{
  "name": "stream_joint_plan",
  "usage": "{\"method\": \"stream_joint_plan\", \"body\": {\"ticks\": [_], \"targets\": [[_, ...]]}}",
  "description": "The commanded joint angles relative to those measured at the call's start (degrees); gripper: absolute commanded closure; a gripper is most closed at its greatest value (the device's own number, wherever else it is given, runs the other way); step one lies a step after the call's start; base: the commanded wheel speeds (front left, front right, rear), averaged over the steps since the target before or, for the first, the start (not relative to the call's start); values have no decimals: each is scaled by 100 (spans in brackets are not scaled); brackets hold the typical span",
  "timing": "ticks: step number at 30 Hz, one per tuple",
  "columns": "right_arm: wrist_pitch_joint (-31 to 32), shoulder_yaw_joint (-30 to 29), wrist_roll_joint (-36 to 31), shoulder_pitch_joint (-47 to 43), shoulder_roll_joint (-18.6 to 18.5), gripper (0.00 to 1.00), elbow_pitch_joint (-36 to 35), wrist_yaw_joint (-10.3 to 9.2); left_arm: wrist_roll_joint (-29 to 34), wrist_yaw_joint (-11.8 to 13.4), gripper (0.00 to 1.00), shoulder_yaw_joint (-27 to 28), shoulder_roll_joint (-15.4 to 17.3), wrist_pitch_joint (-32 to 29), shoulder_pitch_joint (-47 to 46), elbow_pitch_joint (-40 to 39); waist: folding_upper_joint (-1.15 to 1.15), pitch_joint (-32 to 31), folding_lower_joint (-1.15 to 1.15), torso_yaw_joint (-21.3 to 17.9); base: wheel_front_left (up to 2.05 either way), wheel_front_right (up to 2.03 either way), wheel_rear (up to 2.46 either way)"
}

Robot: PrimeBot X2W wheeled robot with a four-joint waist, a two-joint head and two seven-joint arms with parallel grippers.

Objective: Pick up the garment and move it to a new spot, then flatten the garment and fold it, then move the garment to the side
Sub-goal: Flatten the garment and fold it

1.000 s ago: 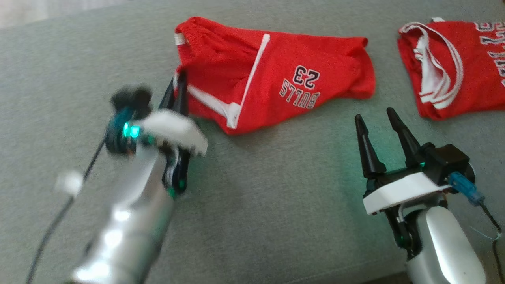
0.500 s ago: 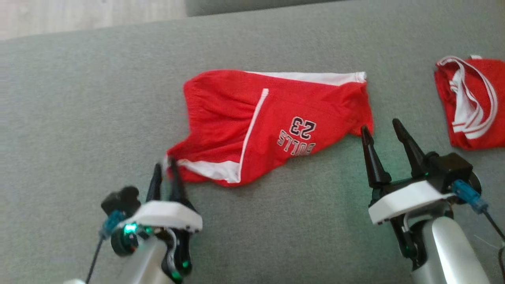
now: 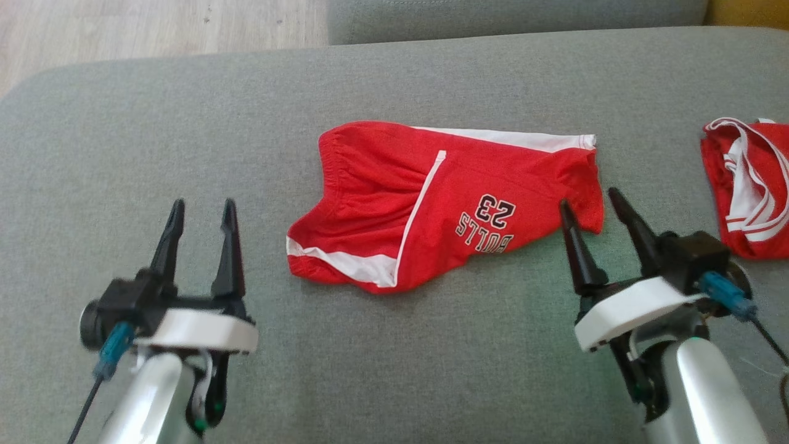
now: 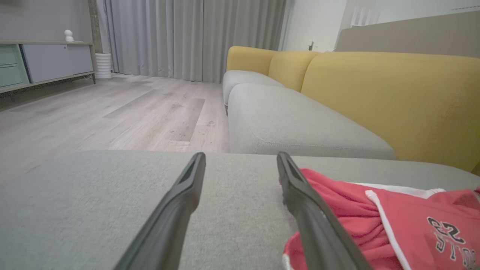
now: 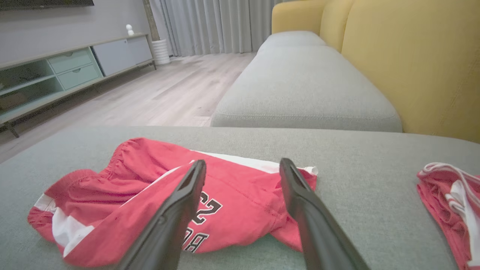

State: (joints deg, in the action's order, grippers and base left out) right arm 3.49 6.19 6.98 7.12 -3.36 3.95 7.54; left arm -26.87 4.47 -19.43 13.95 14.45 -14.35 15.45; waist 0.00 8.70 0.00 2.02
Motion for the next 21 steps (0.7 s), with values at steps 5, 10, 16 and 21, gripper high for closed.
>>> {"method": "stream_joint_plan", "body": {"ticks": [5, 10, 16, 21], "targets": [[602, 363, 100, 433, -15, 0, 7, -5, 124, -71, 0, 416, 153, 54, 88, -314, 0, 126, 0, 55, 0, 0, 0], [1597, 682, 225, 1339, 23, 0, 393, -5, 188, -162, 0, 468, 37, 54, 21, -381, 0, 408, 0, 239, 0, 0, 0], [2241, 941, 397, 2404, 45, 0, 1255, -5, 270, -309, 0, 449, -205, 54, -151, -305, 0, 708, 0, 588, 0, 0, 0], [2504, 939, 167, 2903, 46, 0, 2136, -5, 342, -446, 0, 502, -390, 54, -262, -188, 0, 840, 0, 841, 0, 0, 0]]}}
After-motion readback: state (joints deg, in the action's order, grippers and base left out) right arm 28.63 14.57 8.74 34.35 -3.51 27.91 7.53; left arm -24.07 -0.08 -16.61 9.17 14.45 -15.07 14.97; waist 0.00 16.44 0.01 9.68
